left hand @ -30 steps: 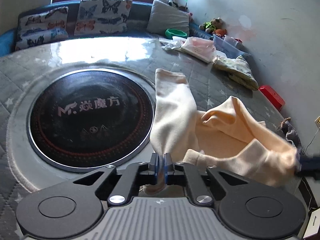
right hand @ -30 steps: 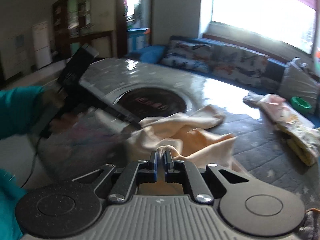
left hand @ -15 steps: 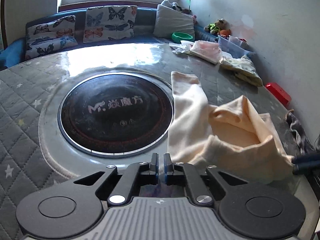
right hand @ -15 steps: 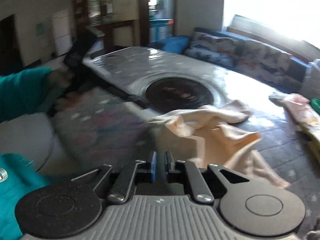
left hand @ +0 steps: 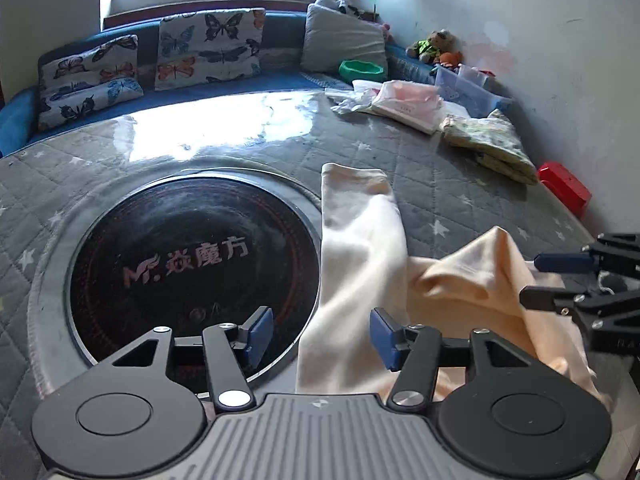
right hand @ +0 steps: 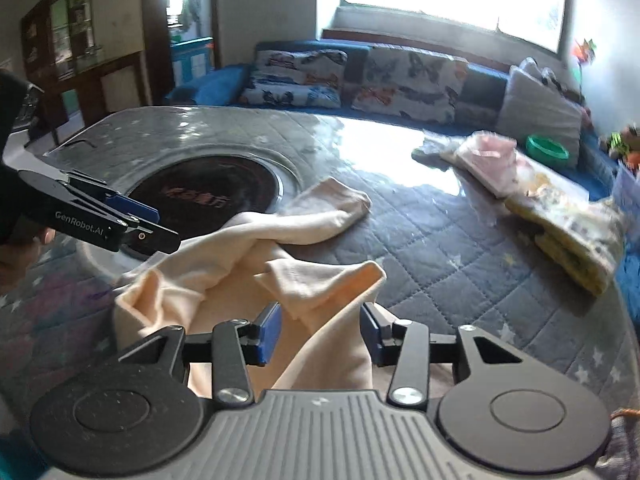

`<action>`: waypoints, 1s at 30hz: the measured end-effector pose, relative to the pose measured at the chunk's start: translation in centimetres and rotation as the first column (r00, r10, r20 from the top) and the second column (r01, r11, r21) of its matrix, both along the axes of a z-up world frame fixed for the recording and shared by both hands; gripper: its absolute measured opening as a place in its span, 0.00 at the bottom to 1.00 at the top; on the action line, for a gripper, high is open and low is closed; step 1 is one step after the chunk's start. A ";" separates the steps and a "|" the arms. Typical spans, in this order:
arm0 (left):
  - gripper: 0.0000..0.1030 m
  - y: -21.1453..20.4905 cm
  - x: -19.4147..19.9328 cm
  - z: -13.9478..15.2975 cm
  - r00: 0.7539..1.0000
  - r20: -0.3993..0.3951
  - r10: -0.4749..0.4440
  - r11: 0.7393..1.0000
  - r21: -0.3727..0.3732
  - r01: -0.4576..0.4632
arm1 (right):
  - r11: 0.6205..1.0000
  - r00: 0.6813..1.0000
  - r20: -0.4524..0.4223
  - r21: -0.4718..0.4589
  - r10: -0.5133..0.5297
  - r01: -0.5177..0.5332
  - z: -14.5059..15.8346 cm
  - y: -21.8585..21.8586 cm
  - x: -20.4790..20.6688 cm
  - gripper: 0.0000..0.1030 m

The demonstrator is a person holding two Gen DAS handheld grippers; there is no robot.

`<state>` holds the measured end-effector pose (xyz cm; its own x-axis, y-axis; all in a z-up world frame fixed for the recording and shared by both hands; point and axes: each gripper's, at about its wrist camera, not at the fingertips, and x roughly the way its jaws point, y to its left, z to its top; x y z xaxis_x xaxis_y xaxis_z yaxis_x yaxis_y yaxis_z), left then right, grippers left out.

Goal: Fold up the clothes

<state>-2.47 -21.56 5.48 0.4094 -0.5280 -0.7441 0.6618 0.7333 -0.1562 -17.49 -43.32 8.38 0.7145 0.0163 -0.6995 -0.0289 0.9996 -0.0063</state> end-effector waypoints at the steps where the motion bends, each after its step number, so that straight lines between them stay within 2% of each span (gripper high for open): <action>1: 0.59 -0.4 0.3 -0.2 1.000 -0.008 -0.004 1.000 0.001 0.004 | 1.000 1.000 -0.003 0.006 -0.006 0.006 -0.3 -0.1 0.4 0.42; 5: 0.62 -2.0 1.2 -0.6 1.000 -0.019 -0.014 1.000 0.014 0.014 | 0.999 0.999 -0.012 0.026 -0.031 0.032 -1.4 -0.6 1.5 0.36; 7: 0.62 -2.9 1.5 -0.9 1.000 -0.021 -0.020 1.000 0.023 0.021 | 0.998 0.999 -0.025 0.047 -0.036 0.037 -1.8 -0.9 1.8 0.29; 9: 0.62 -3.7 1.8 -1.1 1.000 -0.020 -0.024 0.999 0.032 0.025 | 0.999 0.999 -0.035 0.033 -0.040 0.041 -2.3 -0.9 1.9 0.15; 11: 0.60 -4.3 2.0 -1.4 1.000 -0.016 -0.025 0.999 0.040 0.025 | 0.999 0.998 -0.035 0.013 -0.050 0.051 -2.5 -0.9 1.7 0.09; 12: 0.52 -4.6 2.1 -1.6 1.000 -0.015 -0.024 0.999 0.044 0.025 | 0.998 0.998 -0.033 0.009 -0.055 0.055 -2.5 -0.9 1.5 0.07; 13: 0.38 -4.8 2.1 -1.8 0.999 -0.026 -0.030 0.999 0.038 0.031 | 0.998 0.998 -0.026 0.001 -0.062 0.062 -2.2 -1.0 1.2 0.06; 16: 0.22 -5.0 1.8 -1.9 0.999 -0.027 -0.044 0.999 0.026 0.045 | 0.997 0.997 -0.009 -0.022 -0.081 0.080 -1.8 -1.3 0.3 0.04; 22: 0.12 -3.8 0.9 -1.1 0.999 0.013 -0.032 0.999 0.018 0.032 | 0.986 0.990 0.029 -0.091 -0.137 0.139 -0.8 -1.9 -2.0 0.03; 30: 0.10 -1.3 0.0 0.0 0.998 0.059 0.004 1.000 0.003 -0.004 | 0.959 0.968 0.047 -0.130 -0.248 0.252 0.1 -3.3 -5.7 0.03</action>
<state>-2.52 -22.85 5.50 0.4551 -0.5239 -0.7200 0.6668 0.7364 -0.1143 -23.21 -46.65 8.48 0.7044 -0.2584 -0.6611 0.2244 0.9647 -0.1379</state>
